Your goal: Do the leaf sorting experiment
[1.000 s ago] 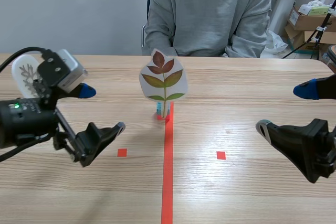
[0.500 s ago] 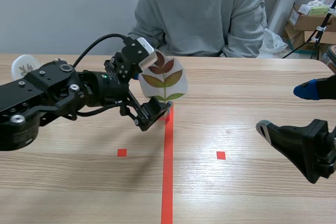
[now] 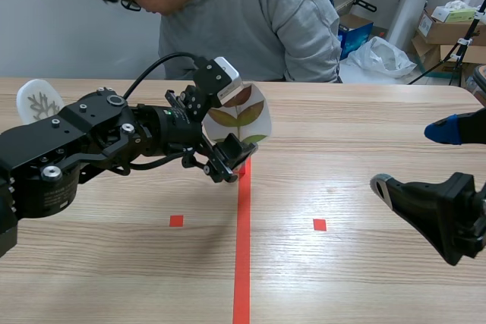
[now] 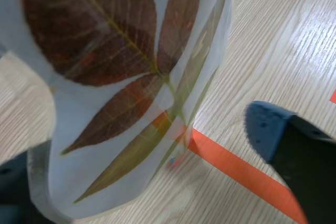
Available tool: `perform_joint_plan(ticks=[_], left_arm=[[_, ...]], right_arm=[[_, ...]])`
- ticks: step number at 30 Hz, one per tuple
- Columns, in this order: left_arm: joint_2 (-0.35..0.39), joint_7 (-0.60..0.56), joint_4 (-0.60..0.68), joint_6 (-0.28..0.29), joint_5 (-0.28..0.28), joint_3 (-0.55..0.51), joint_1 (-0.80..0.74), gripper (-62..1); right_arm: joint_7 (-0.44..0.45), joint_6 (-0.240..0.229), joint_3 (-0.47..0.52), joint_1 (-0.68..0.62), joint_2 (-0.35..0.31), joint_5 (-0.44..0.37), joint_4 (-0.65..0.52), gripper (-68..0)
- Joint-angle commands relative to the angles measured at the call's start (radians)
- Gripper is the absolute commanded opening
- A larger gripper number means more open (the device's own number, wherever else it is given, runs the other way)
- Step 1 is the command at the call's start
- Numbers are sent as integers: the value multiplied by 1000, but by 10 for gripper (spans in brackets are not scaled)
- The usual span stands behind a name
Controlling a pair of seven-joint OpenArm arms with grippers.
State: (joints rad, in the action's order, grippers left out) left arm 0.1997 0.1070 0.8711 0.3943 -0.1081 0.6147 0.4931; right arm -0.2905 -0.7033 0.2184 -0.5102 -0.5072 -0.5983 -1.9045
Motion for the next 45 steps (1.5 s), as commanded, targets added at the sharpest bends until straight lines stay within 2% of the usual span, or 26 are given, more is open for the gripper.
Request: perform_joint_plan(ticks=[1, 3, 7, 13, 20, 24, 31, 39, 45], left_arm=[[-2, -13, 33, -3, -6, -8, 6, -271], [-2, -13, 33, -3, -6, -8, 6, -318], [-2, -13, 33, -3, -6, -8, 6, -369], [-2, -13, 33, -3, -6, -8, 6, -555], [0, -12, 33, -2, -4, -11, 6, -569], [14, -5, 56, 2, -3, -49, -16, -569], [68, 16, 333, 34, -17, -272, -249, -569], [78, 16, 577, 74, -186, -588, -557, -569], [78, 5, 607, 85, -241, -765, -680, -569]], right_arm=[[15, 2, 3, 14, -8, -8, -1, -41], [15, 2, 3, 14, -8, -8, -1, -41], [15, 2, 3, 14, -8, -8, -1, -41], [15, 2, 3, 14, -8, -8, -1, -41], [15, 2, 3, 14, -8, -8, -1, -41], [15, 2, 3, 14, -8, -8, -1, -41], [15, 2, 3, 14, -8, -8, -1, -41], [16, 2, 3, 14, -8, -8, -1, -41], [16, 2, 3, 14, -8, -8, -1, -41]])
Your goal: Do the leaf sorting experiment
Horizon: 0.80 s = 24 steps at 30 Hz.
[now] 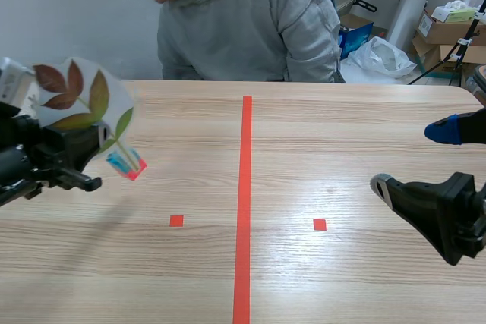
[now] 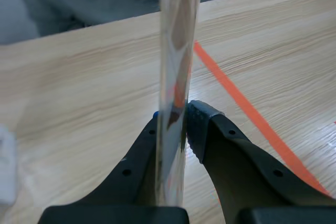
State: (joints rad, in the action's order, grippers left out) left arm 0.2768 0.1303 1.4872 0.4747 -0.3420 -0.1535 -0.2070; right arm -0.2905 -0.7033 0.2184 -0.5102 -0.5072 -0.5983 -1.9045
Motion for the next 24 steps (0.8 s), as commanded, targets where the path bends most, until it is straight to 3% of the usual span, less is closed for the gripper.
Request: perform_joint_plan(ticks=[1, 7, 18, 24], left_arm=[[1, -18, -9, 3, -7, -16, 11, -569], [2, -23, -56, -58, 10, -95, 24, -569], [9, -37, -302, -134, 100, -98, 187, -569], [9, -46, -360, -152, 104, -97, 208, -569]], right_arm=[[16, 2, 3, 14, -8, -8, -1, -41], [16, 2, 3, 14, -8, -8, -1, -41], [15, 2, 3, 14, -8, -8, -1, -41], [15, 2, 3, 14, -8, -8, -1, -41]])
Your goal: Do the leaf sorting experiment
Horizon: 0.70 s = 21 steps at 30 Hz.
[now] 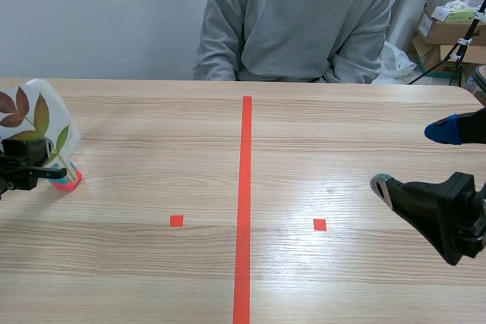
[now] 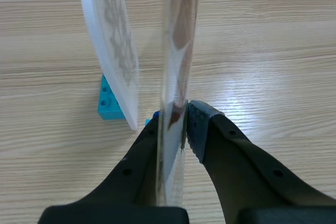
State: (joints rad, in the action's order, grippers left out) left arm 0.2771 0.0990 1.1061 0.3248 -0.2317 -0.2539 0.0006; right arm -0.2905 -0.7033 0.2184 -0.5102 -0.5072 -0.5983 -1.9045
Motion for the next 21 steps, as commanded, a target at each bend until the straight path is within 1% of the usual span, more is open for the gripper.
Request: perform_joint_plan(ticks=[1, 4, 6, 8, 11, 12, 13, 16, 19, 21], left_arm=[[9, -14, 19, -2, -5, 3, 0, -569], [8, -12, 19, -2, 19, 3, 0, -566], [9, -12, 19, -2, 21, 3, 0, -523], [8, -12, 19, -1, 20, 3, 0, -434], [8, -13, 19, -1, 20, 3, 0, -266], [9, -13, 19, -1, 20, 3, 0, -227], [9, -13, 19, -1, 20, 3, 0, -194], [9, -19, 19, -1, 20, 3, 0, -129], [9, -32, 19, -1, 20, 3, 0, -45], [9, -36, 20, -1, 20, 1, 0, -1]], right_arm=[[15, 2, 3, 14, -8, -8, -1, -41], [15, 2, 3, 14, -8, -8, -1, -41], [15, 2, 3, 14, -8, -8, -1, -41], [15, 2, 3, 14, -8, -8, -1, -41], [15, 2, 3, 14, -8, -8, -1, -41], [15, 2, 3, 14, -8, -8, -1, -41], [15, 2, 3, 14, -8, -8, -1, -41], [15, 2, 3, 14, -8, -8, -1, -41], [15, 2, 3, 14, -8, -8, -1, -41], [15, 2, 3, 14, -8, -8, -1, -41]])
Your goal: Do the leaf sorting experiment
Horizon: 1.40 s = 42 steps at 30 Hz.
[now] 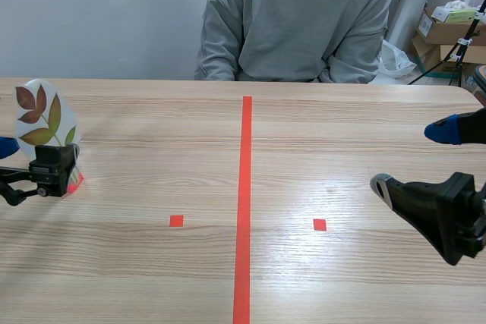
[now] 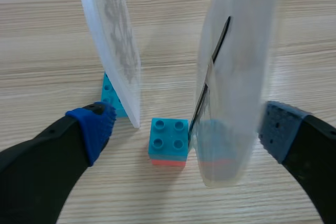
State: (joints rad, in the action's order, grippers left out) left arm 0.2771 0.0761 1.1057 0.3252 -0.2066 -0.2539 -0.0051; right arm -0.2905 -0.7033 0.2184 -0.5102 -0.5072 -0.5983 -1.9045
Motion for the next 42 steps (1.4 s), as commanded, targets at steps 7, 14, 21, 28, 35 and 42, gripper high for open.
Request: perform_joint_plan(ticks=[7, 14, 21, 28, 35, 42], left_arm=[[21, -36, 124, 2, -34, -47, -74, 13], [49, -31, 407, 3, -44, -123, -256, 13], [56, -27, 697, 35, -51, -129, -445, 13], [56, 23, 875, 110, -135, -116, -578, 13], [56, 31, 922, 142, -142, -10, -671, 12], [56, 48, 950, 145, -144, 72, -732, 12]], right_arm=[[15, 2, 3, 14, -8, -8, -1, -41], [15, 2, 3, 14, -8, -8, -1, -41], [15, 2, 3, 14, -8, -8, -1, -41], [15, 2, 3, 14, -8, -8, -1, -41], [15, 2, 3, 14, -8, -8, -1, -41], [15, 2, 3, 14, -8, -8, -1, -41]])
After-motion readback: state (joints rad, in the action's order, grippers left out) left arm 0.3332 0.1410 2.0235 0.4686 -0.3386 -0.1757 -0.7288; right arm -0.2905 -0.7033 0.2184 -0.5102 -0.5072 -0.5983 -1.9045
